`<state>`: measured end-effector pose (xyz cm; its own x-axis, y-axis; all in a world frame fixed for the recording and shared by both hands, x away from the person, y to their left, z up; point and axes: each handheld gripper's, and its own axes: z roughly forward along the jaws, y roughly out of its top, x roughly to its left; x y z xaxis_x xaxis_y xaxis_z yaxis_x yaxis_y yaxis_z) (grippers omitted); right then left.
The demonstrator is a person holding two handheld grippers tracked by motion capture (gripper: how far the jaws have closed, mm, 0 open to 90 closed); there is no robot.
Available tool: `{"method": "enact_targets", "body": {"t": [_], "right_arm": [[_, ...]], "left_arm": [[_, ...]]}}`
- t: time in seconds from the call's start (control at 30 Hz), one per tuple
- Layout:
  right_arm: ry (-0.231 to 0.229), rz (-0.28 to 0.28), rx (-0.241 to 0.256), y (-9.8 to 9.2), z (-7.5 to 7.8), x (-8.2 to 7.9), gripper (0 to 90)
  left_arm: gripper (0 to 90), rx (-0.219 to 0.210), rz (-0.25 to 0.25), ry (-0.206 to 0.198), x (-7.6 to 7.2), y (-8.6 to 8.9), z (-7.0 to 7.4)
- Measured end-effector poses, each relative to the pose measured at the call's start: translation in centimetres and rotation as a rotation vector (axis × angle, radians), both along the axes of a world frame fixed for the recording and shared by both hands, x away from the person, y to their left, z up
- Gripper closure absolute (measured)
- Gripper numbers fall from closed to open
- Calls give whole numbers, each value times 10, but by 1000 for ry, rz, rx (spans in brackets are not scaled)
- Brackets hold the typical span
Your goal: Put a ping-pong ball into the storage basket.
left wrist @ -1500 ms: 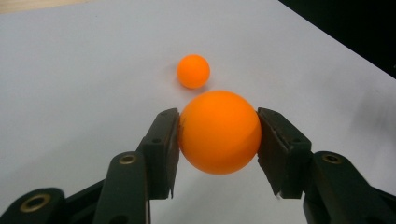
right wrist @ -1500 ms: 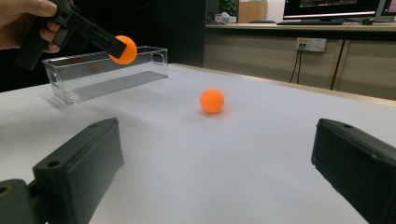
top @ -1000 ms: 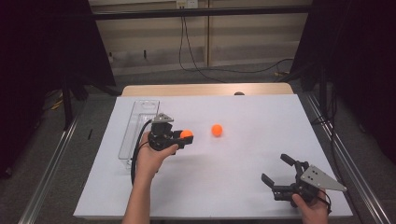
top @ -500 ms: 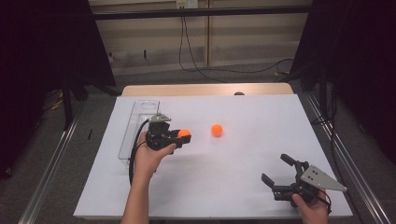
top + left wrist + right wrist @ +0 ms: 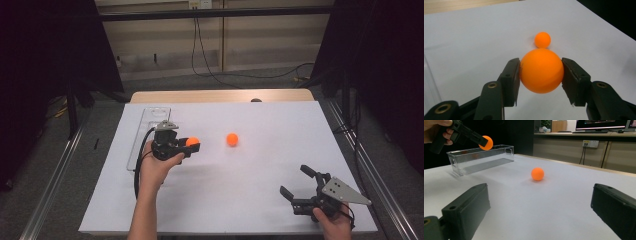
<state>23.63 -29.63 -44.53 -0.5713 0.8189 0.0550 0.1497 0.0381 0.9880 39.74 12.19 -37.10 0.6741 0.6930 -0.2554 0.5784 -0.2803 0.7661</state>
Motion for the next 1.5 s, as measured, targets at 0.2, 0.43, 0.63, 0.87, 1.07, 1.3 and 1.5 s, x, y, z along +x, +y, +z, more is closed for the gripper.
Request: {"method": "enact_targets", "body": {"t": [0.2, 0.43, 0.63, 0.87, 1.07, 1.3, 1.5], "right_arm": [[0, 0, -1, 0, 0, 0, 18], [0, 0, 0, 0, 0, 0, 18], [1, 0, 0, 0, 0, 0, 18], [1, 0, 0, 0, 0, 0, 18], [1, 1, 0, 0, 0, 0, 18], [2, 0, 0, 0, 0, 0, 18], [0, 0, 0, 0, 0, 0, 18]], "left_arm": [[509, 4, 7, -6, 0, 3, 0], [509, 3, 22, -10, 0, 8, 2], [509, -3, 38, -13, 0, 12, 3], [509, -1, 43, -16, 0, 16, 4], [509, 6, 58, -22, 0, 18, 5], [509, 18, 66, -26, 0, 21, 6], [509, 15, 76, -29, 0, 25, 7]]}}
